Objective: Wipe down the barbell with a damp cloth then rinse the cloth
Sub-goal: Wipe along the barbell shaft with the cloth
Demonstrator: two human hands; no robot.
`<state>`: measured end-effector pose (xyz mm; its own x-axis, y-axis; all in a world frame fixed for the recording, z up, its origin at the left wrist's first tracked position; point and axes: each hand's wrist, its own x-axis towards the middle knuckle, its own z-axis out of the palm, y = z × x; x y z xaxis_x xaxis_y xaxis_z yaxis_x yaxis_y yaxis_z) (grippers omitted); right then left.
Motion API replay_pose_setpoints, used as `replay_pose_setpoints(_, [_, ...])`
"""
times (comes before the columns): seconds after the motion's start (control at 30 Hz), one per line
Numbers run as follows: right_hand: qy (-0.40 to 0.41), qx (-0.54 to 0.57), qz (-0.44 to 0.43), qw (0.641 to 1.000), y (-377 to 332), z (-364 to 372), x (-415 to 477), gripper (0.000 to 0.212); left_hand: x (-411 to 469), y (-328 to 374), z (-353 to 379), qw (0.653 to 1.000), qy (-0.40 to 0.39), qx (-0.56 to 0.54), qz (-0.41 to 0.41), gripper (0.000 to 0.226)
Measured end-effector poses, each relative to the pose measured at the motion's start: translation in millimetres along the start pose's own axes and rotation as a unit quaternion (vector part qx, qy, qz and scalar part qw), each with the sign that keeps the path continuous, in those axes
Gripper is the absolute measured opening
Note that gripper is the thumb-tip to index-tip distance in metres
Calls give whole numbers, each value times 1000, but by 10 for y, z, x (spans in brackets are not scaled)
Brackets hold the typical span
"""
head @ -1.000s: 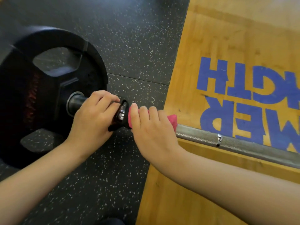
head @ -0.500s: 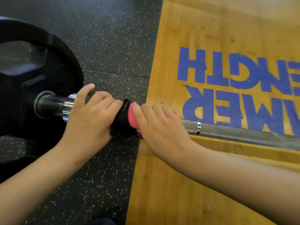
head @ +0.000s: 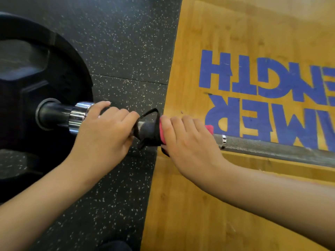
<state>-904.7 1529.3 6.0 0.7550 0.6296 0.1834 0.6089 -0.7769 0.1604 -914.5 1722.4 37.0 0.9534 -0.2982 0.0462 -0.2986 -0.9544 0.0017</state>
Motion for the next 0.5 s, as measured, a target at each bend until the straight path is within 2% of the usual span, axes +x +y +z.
replay_pose_setpoints(0.07, [18, 10, -4, 1000, -203, 26, 213, 42, -31, -19, -56, 1000, 14, 6, -5, 38])
replay_pose_setpoints(0.17, [44, 45, -4, 998, -551, 17, 578, 25, -146, -140, -191, 998, 16, 31, -45, 53])
replay_pose_setpoints(0.27, [4, 57, -36, 998, -759, -46, 808, 43, -290, -281, -278, 996, -15, 50, -67, 67])
replay_pose_setpoints(0.4, [2, 32, -58, 998, -710, -28, 826, 37, -269, -378, -356, 994, -70, 81, -2, 75])
replay_pose_setpoints(0.5, [4, 54, -82, 995, -661, -14, 827, 31, -122, -384, -391, 992, -92, 80, 26, 65])
